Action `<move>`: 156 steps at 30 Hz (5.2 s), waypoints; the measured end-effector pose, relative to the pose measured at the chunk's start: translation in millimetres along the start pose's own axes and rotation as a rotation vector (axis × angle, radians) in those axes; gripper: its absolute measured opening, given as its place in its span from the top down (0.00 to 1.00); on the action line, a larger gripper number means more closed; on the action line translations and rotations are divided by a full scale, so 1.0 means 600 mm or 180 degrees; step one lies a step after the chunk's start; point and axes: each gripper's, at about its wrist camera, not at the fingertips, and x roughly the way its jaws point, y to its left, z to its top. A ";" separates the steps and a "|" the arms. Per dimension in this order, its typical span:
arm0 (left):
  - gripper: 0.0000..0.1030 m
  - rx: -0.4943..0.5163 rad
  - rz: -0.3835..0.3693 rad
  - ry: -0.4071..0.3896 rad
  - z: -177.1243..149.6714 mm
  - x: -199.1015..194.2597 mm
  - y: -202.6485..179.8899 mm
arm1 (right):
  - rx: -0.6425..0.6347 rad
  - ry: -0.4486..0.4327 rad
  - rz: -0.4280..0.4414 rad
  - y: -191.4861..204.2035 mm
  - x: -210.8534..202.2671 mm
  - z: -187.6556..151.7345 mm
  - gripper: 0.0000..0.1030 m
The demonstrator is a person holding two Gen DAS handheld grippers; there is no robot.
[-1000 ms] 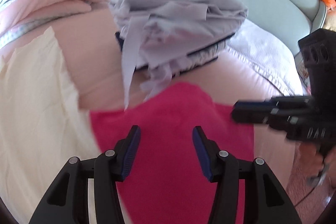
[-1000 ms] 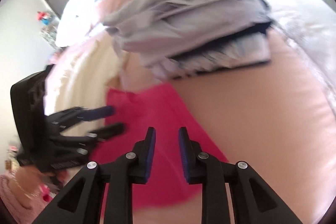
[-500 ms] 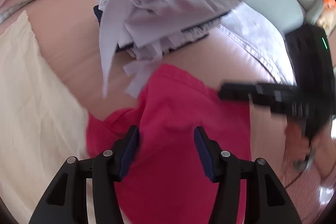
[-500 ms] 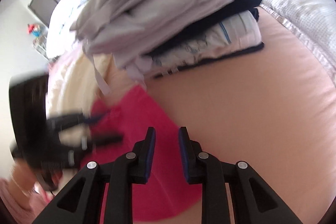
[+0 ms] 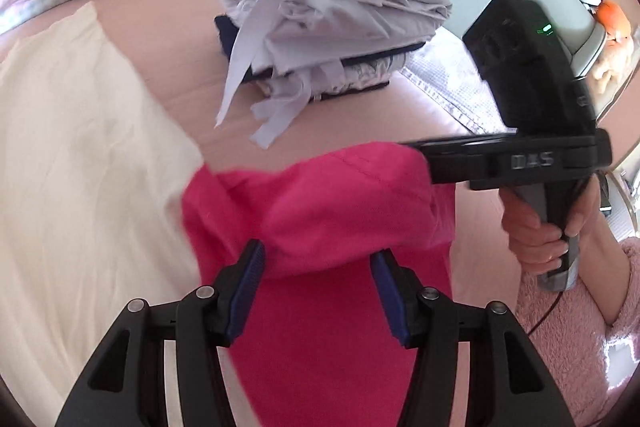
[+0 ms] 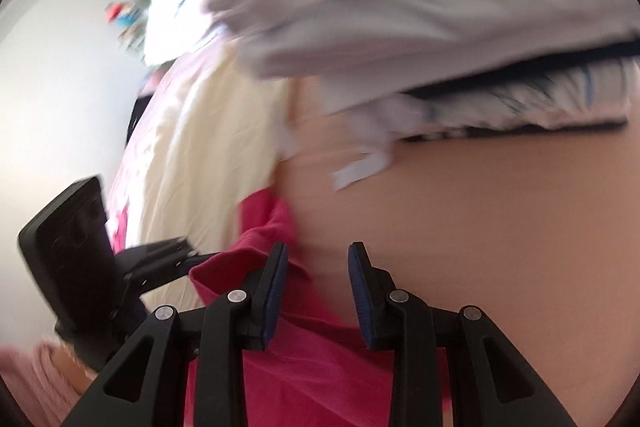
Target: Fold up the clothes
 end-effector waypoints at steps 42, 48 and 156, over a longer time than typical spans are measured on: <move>0.49 0.0311 0.1021 -0.0368 0.063 0.034 -0.031 | 0.0143 -0.0081 -0.0905 -0.084 -0.122 -0.075 0.90; 0.49 0.0165 0.1471 -0.0055 -0.005 0.024 0.003 | -0.0076 0.0208 -0.1511 -0.098 -0.096 -0.085 0.77; 0.54 -0.3111 0.0343 -0.1390 -0.545 -0.357 0.154 | 0.0874 -0.0332 -0.0369 0.286 0.147 -0.337 0.82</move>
